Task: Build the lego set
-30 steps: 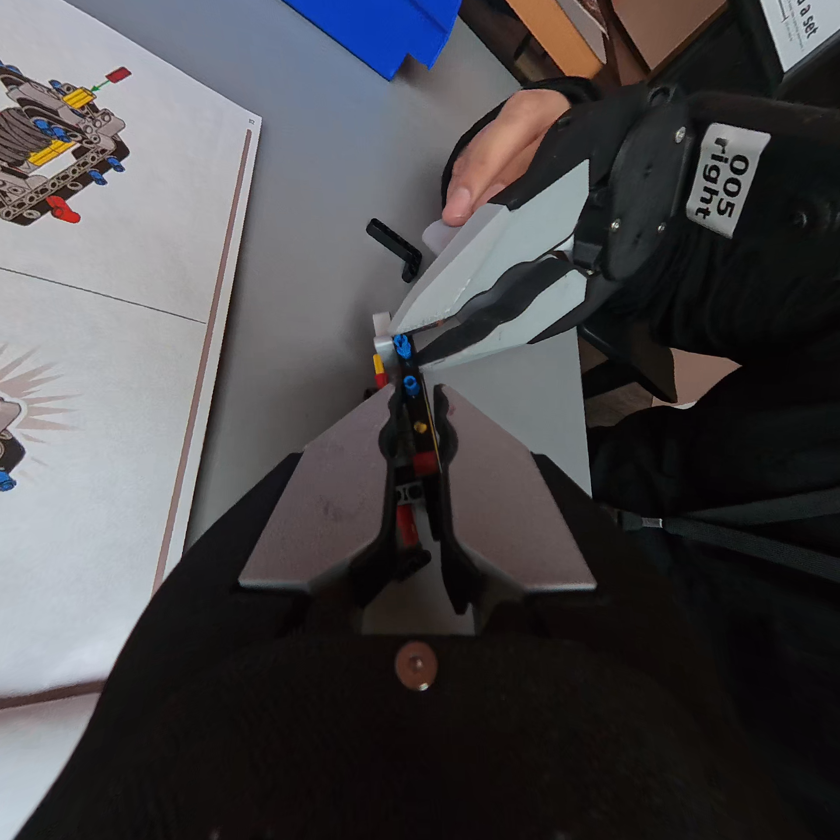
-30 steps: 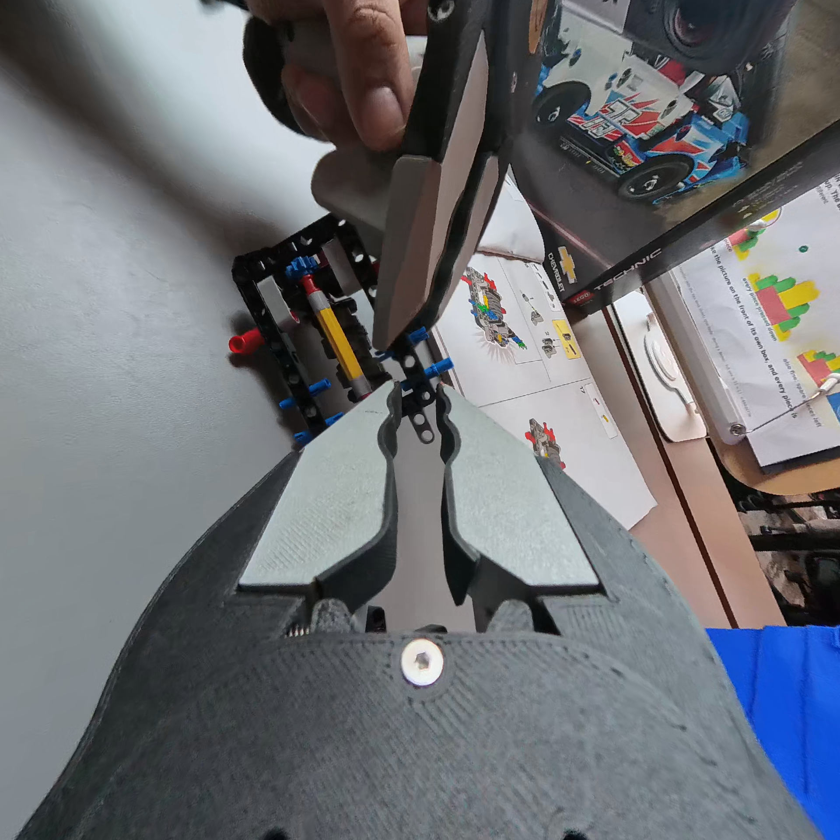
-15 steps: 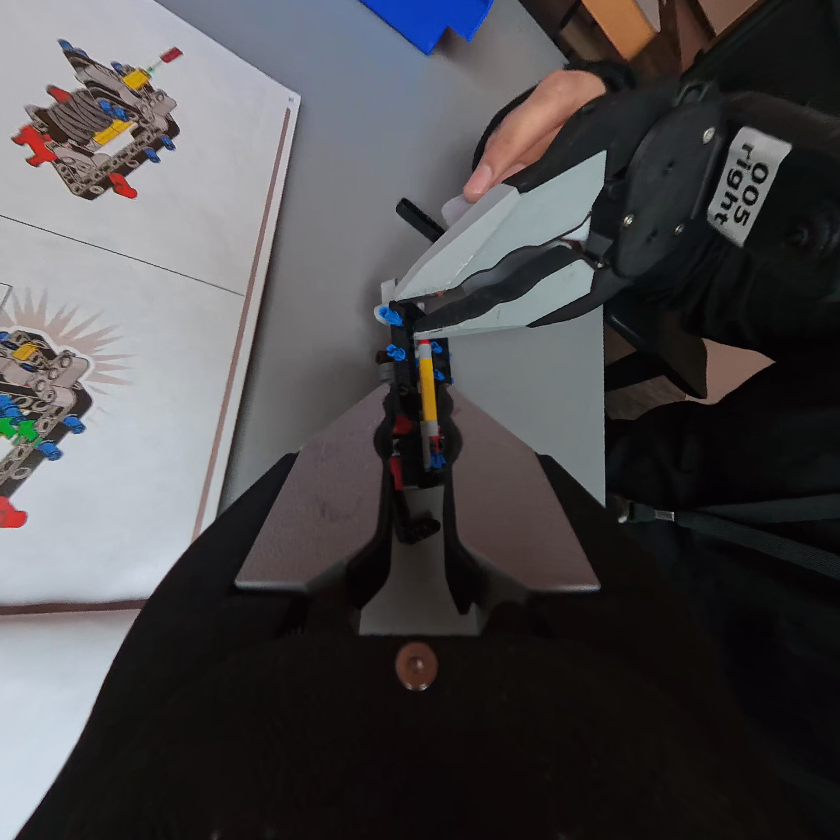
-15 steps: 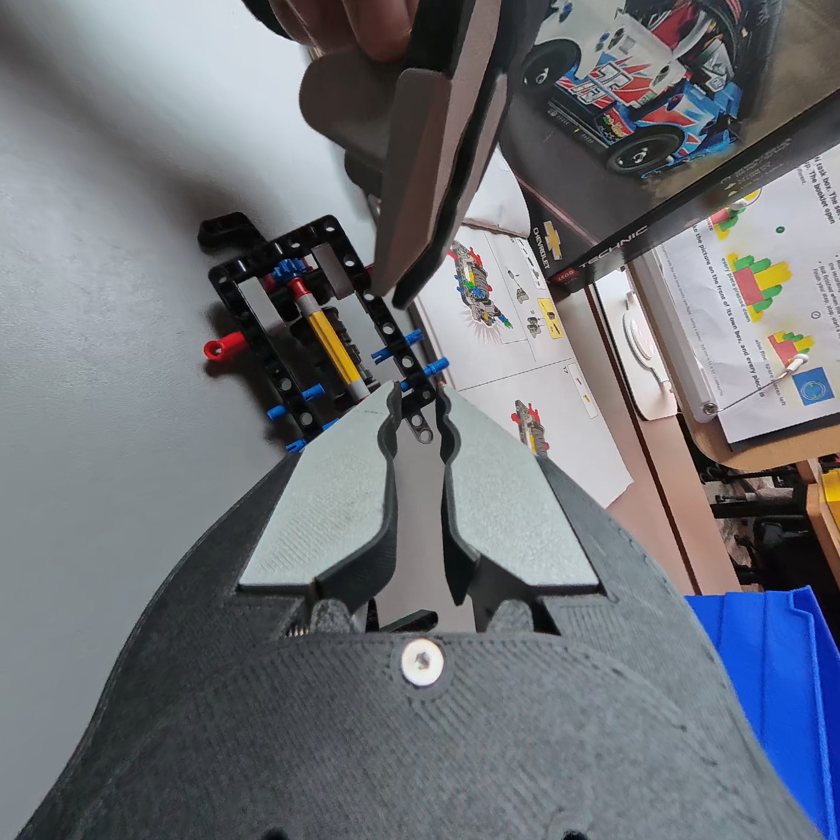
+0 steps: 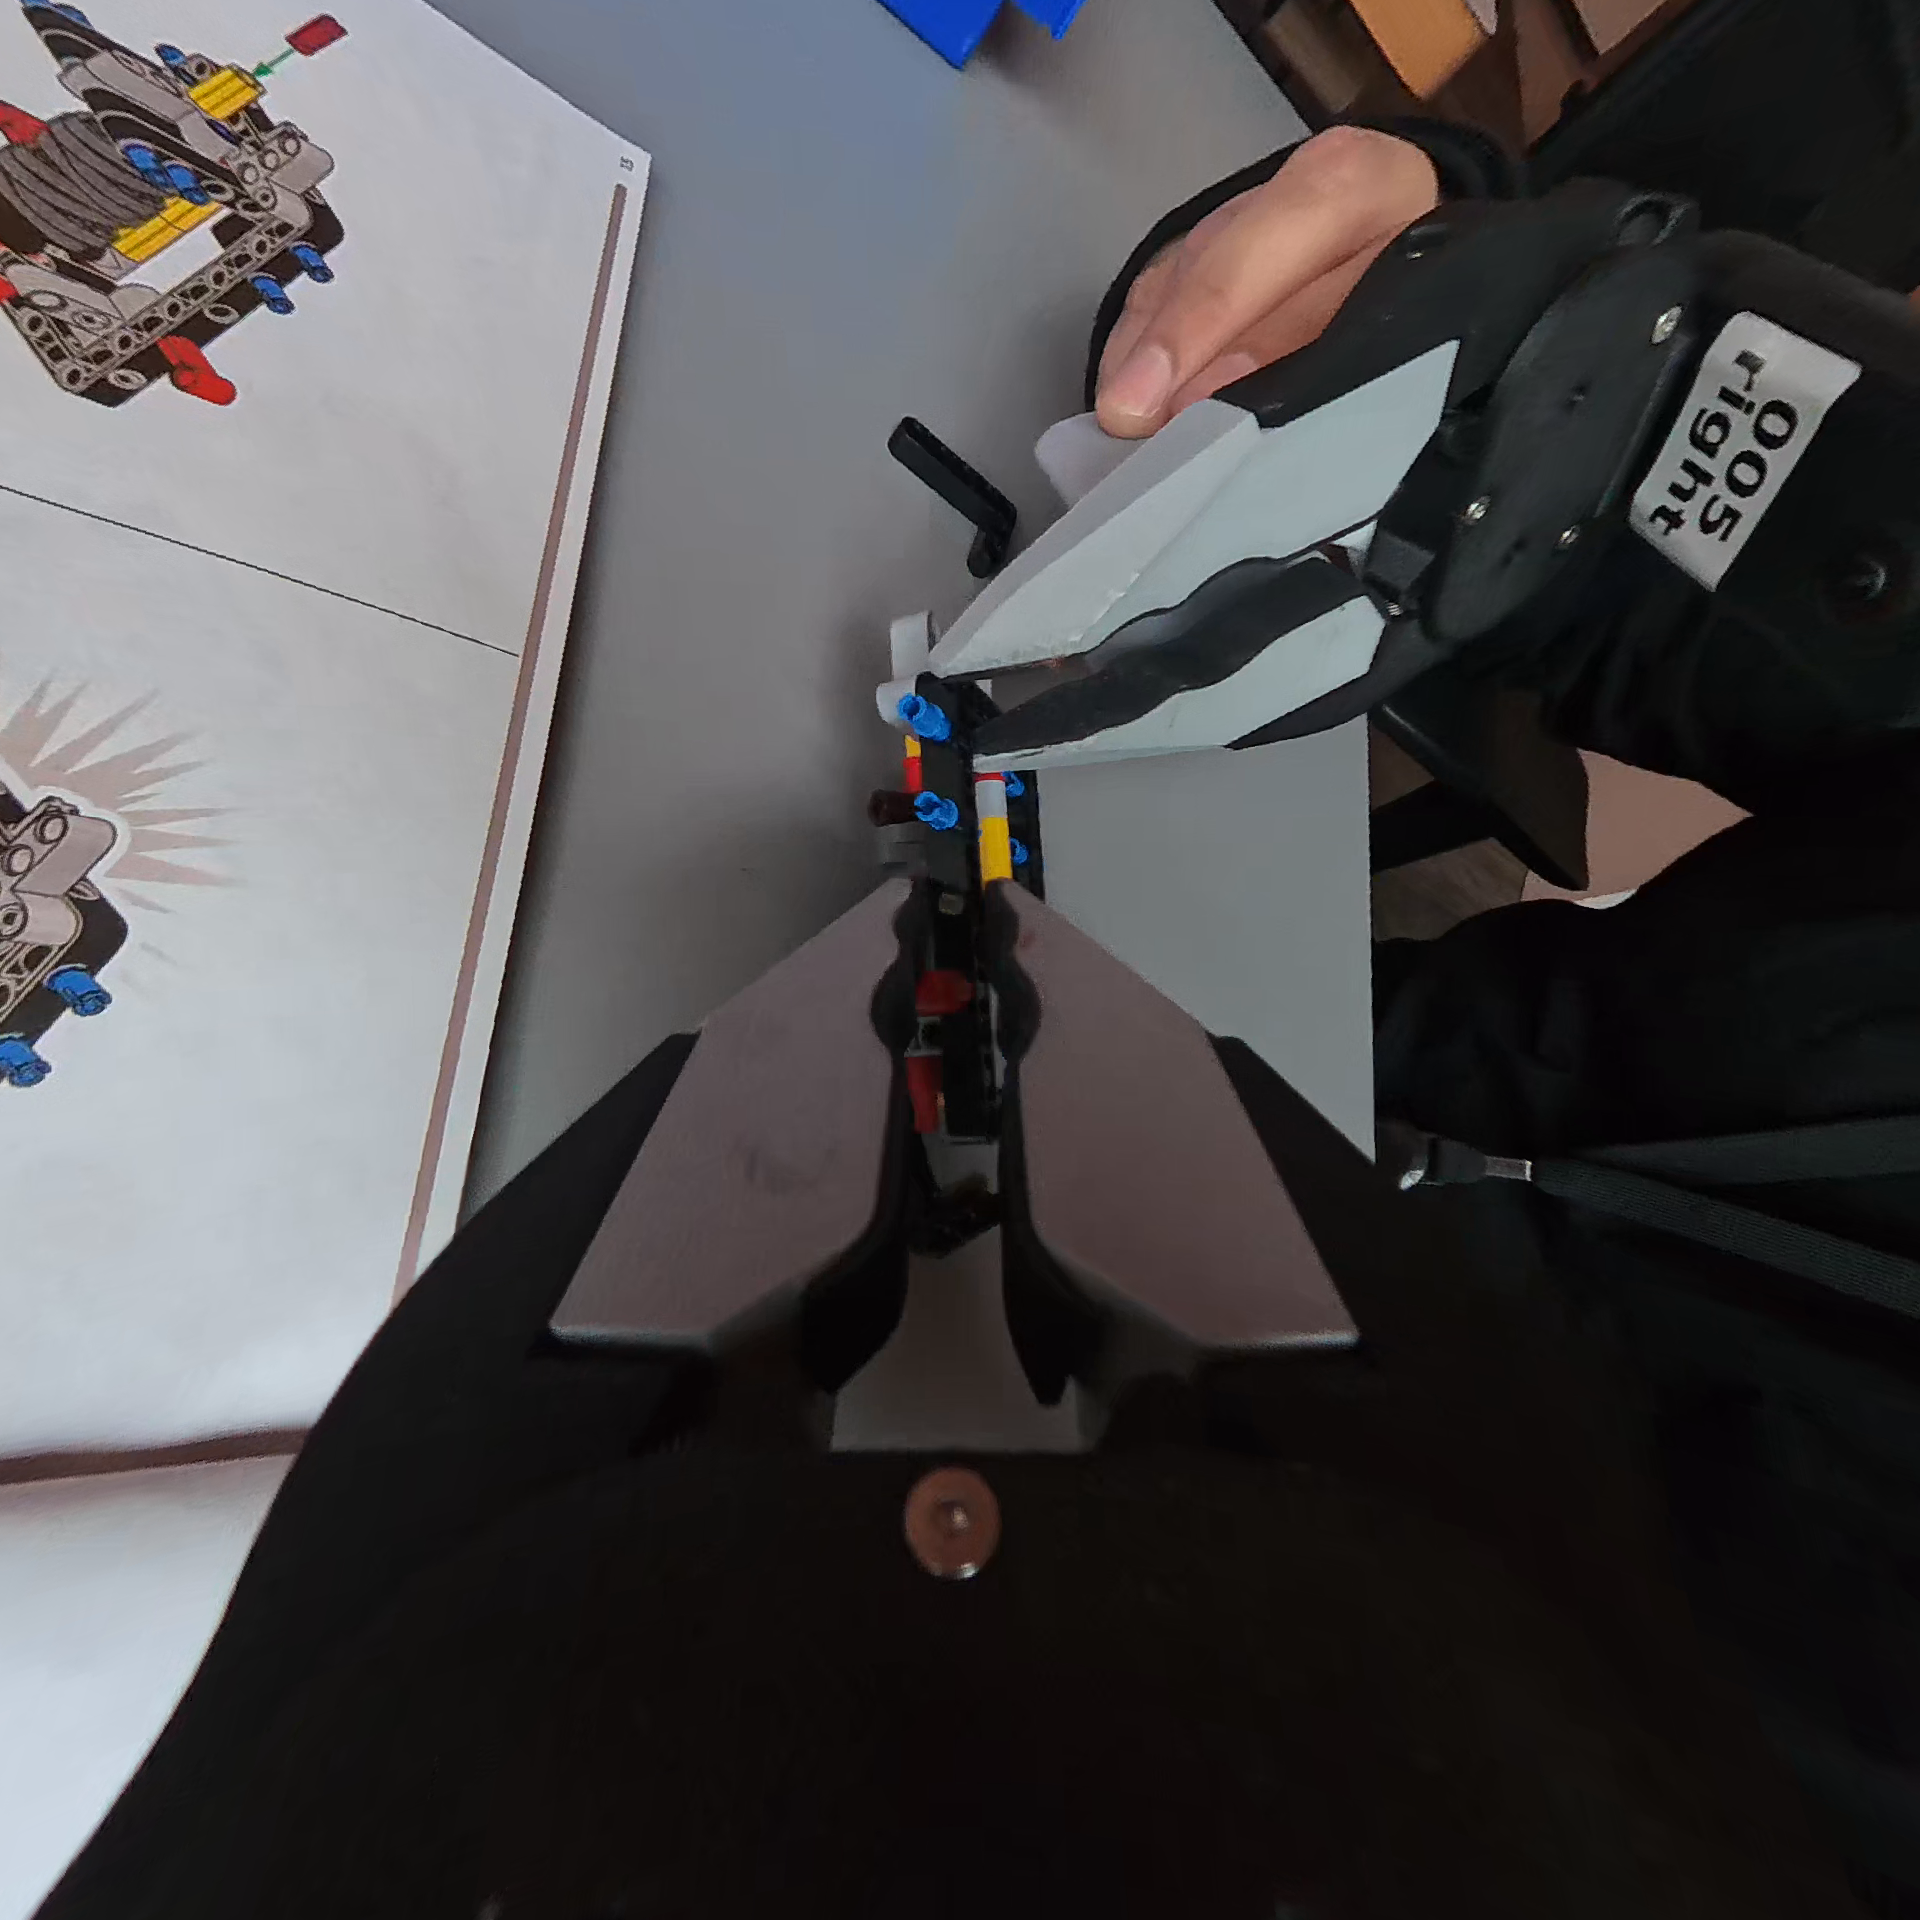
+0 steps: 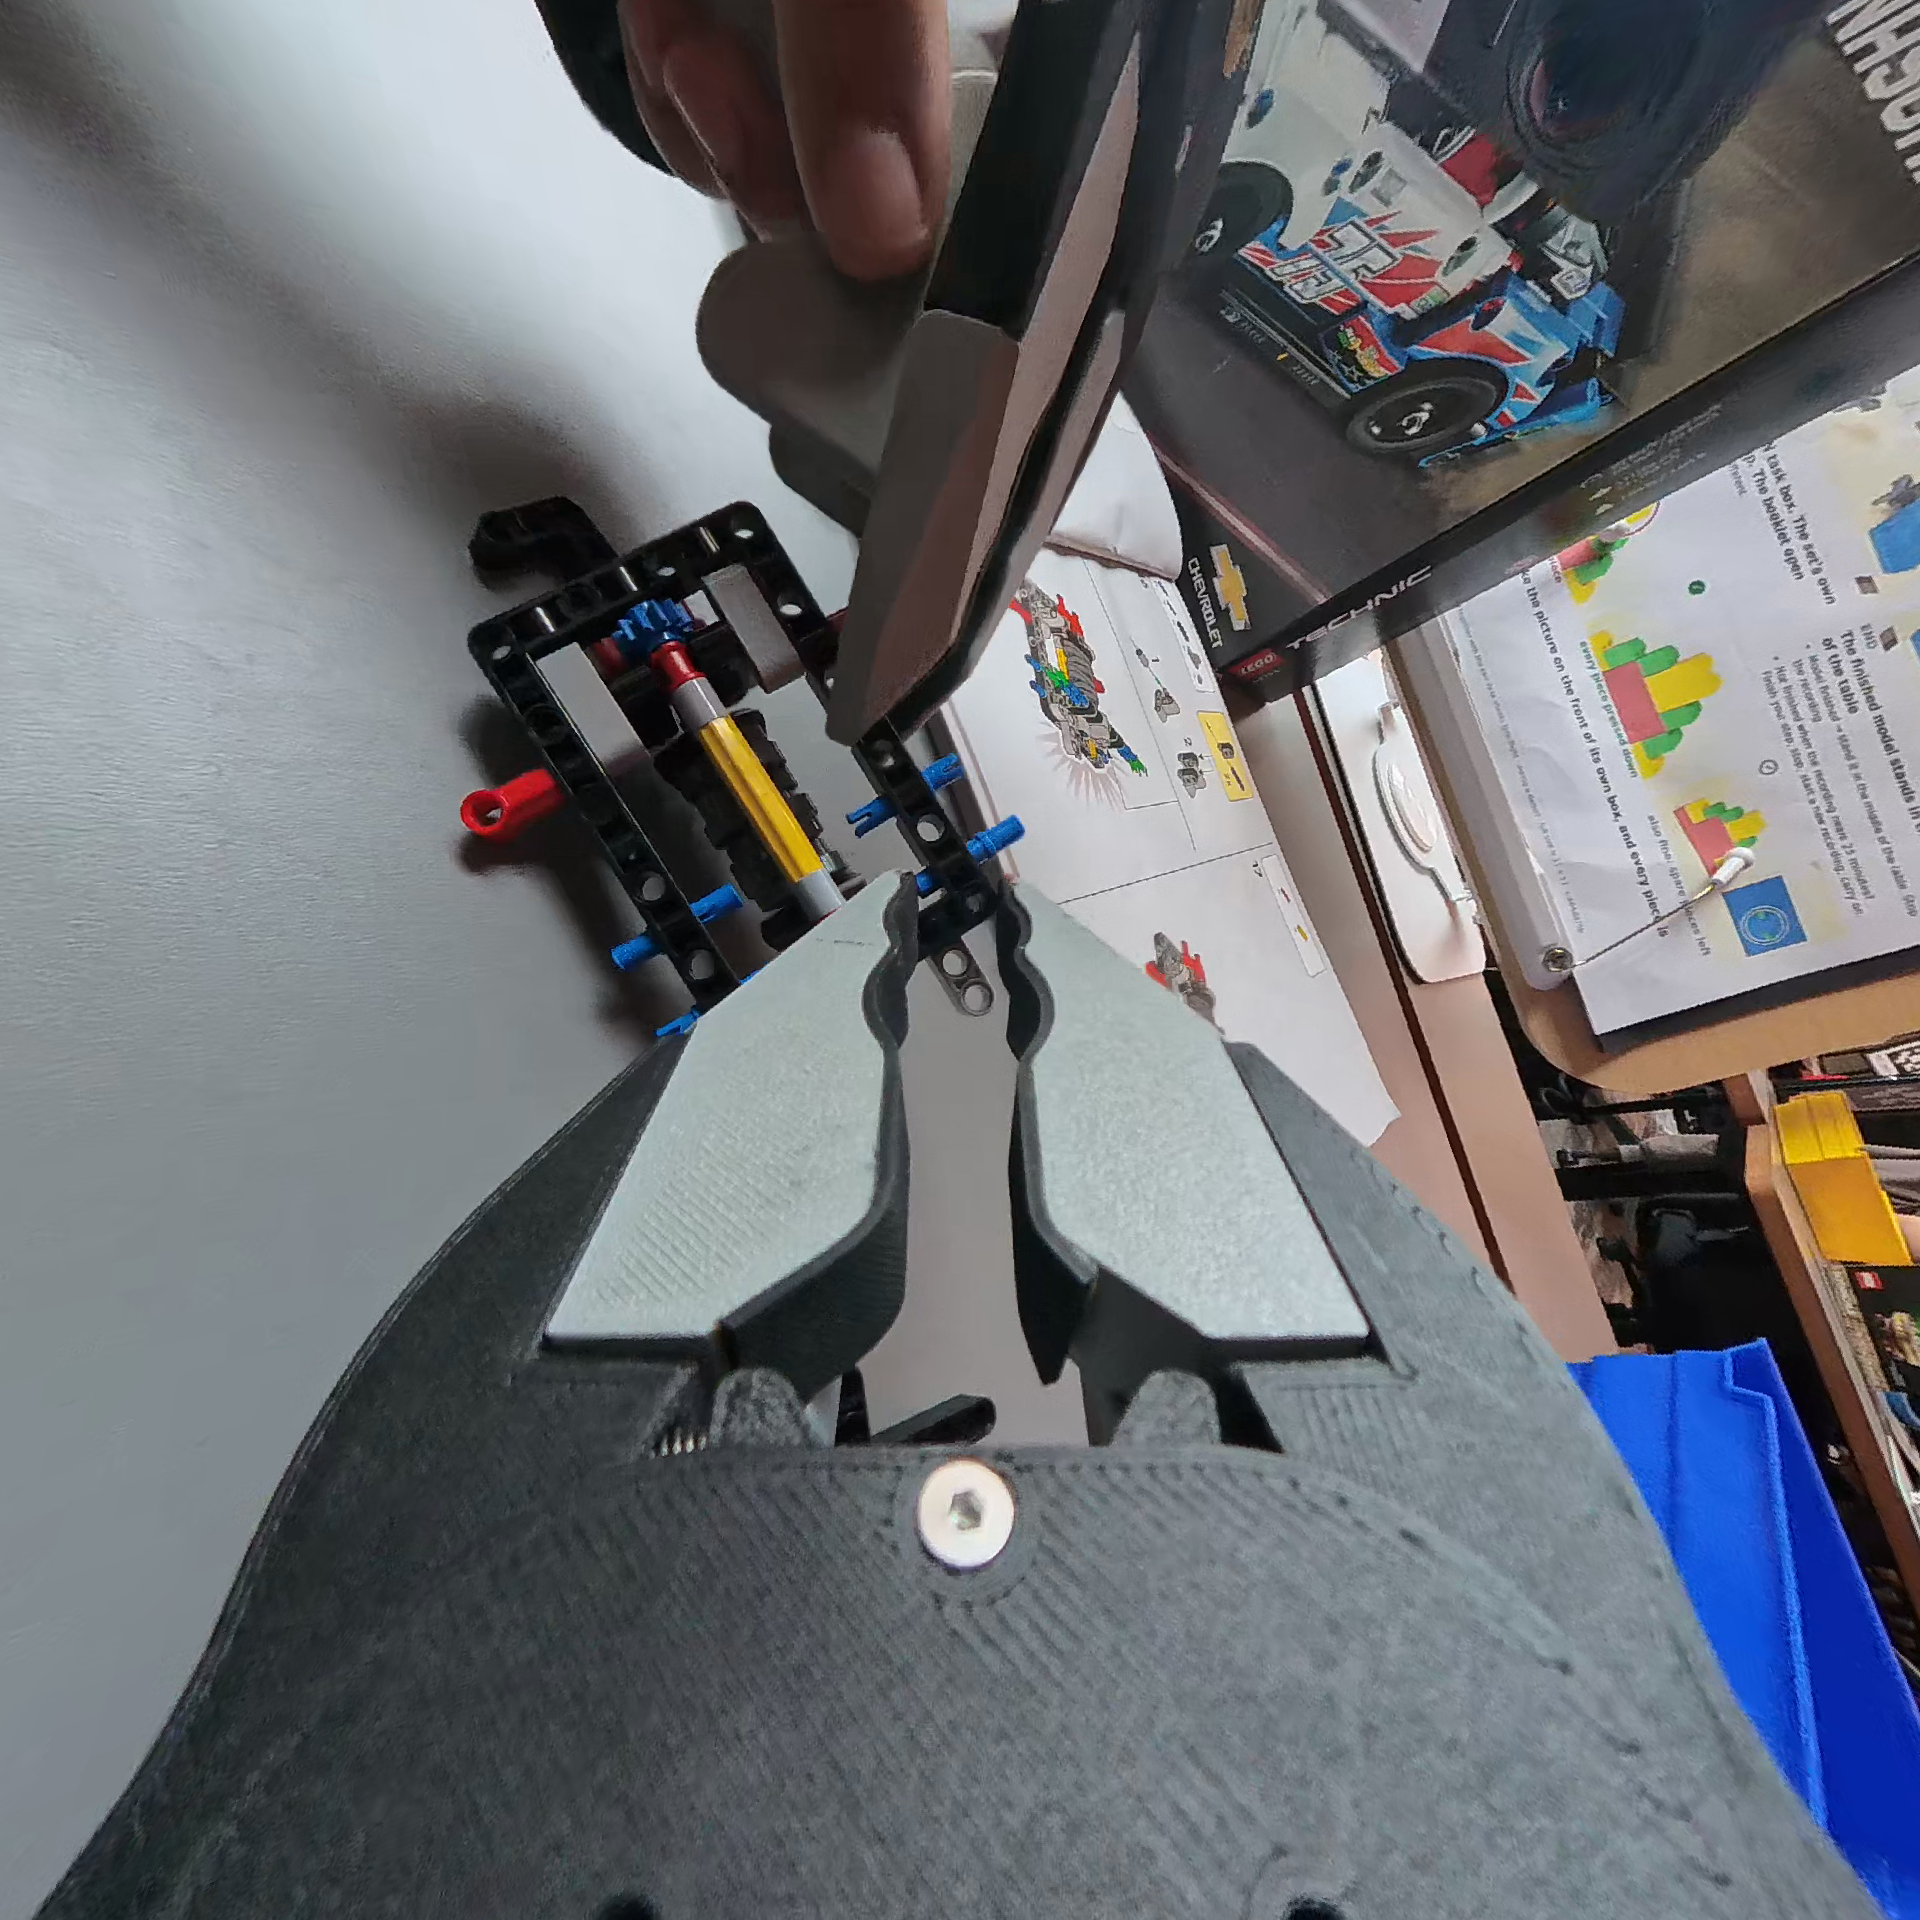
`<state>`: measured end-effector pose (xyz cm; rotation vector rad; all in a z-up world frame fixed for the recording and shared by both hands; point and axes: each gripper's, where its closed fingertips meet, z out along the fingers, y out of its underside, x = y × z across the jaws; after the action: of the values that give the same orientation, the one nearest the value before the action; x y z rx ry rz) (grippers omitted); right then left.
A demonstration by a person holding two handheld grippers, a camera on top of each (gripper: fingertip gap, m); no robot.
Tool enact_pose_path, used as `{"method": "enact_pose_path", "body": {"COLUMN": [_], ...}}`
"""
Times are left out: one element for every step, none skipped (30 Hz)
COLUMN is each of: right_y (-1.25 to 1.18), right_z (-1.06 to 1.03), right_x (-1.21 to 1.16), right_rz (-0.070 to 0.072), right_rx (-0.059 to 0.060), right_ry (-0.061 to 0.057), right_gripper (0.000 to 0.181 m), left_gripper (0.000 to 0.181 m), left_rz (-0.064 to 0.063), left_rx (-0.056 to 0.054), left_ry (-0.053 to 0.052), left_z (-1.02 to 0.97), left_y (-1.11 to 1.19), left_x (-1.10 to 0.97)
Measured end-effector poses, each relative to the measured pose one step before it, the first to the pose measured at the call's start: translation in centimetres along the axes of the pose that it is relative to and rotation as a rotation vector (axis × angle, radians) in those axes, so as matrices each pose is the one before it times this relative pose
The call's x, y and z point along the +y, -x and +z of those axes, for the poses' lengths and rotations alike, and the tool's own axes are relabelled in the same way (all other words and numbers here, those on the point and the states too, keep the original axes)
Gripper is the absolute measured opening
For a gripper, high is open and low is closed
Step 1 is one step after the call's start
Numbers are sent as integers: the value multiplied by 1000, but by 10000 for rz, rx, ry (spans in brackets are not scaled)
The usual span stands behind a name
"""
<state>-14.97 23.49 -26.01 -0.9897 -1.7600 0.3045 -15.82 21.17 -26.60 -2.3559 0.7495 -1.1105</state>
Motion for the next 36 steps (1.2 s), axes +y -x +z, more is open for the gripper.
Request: {"method": "enact_pose_path", "body": {"right_y": [80,-2,-60,-92,-106,-1,94,41,45,162,314,355,274,55,-56,36,74,63,76,39,25,17,-12,-6,25,54,37,45,78,76,32,21,17,-4,-10,-17], "right_z": [28,-12,-74,-116,-157,-193,-176,-136,-90,-65,-36,49,161,213,211,164,116,70,27,-3,-11,-19,5,78,92,61,27,7,-10,-1,6,-2,-1,4,3,-6], "right_x": [128,49,-4,-27,-66,-103,-99,-57,-66,-204,-370,-392,-217,-1,116,60,10,0,-30,-33,-17,-3,11,31,18,-8,8,0,-27,-10,-12,-34,-51,-29,13,27], "right_rz": [53,40,-12,-69,-162,-307,-407,-393,-334,-268,-194,-143,-135,-153,-174,-168,-129,-108,-109,-125,-156,-157,-101,-34,-35,-77,-71,-24,22,44,28,22,62,122,162,188], "right_rx": [-57,-18,10,35,67,43,23,64,43,-60,-159,-183,-137,-7,55,-12,-42,-43,-66,-64,-69,-87,-68,-24,10,21,29,4,-53,-76,-45,-22,-33,-53,-79,-102], "right_ry": [48,-2,-33,-40,-33,-28,-21,19,51,9,-75,-86,13,134,168,107,52,27,1,-18,-6,30,58,62,27,3,4,-19,-49,-39,-24,-36,-57,-72,-70,-76], "right_gripper": [11,11,11,11,11,12,13,13,16,20,22,21,20,18,17,18,18,16,14,13,13,13,13,13,13,12,12,12,12,12,12,12,12,12,12,13], "left_gripper": [8,8,8,8,7,7,7,7,7,7,7,7,7,7,7,7,8,7,7,7,7,7,7,7,7,7,7,7,7,7,7,7,7,7,7,7], "left_rz": [0,48,-4,-35,-16,-13,-27,-21,-6,-8,7,14,22,25,0,-6,18,-4,-47,-51,-22,-18,-26,-42,-26,-10,-49,-45,-12,4,-14,-44,-46,-54,-62,-52], "left_rx": [49,4,29,66,86,116,110,19,26,13,0,18,-16,-6,54,-20,-57,10,71,43,37,40,29,-16,-16,12,23,32,42,30,29,42,55,54,50,58], "left_ry": [6,-40,-47,-46,-80,-54,42,56,11,12,28,43,72,83,57,55,57,-13,-69,-29,-2,-8,-19,-22,-14,14,-16,-12,29,28,2,-2,11,-17,-24,-25], "left_z": [103,35,16,14,20,26,40,41,-7,-13,-3,35,65,97,90,82,36,-31,-61,-44,-12,30,29,-23,-29,10,10,22,49,50,18,-5,-23,-16,-8,5], "left_y": [-20,17,-16,-52,-63,-114,-88,28,-7,0,-9,-58,-31,-47,-133,-11,65,-13,-77,-20,-11,-25,-17,64,74,47,36,11,-25,-31,-8,-10,-24,-13,17,3], "left_x": [43,-52,-59,-92,-127,-70,77,86,31,-3,3,9,61,92,63,64,67,-34,-116,-39,3,-11,-16,-17,-6,66,8,16,69,52,26,20,41,13,0,-21]}}
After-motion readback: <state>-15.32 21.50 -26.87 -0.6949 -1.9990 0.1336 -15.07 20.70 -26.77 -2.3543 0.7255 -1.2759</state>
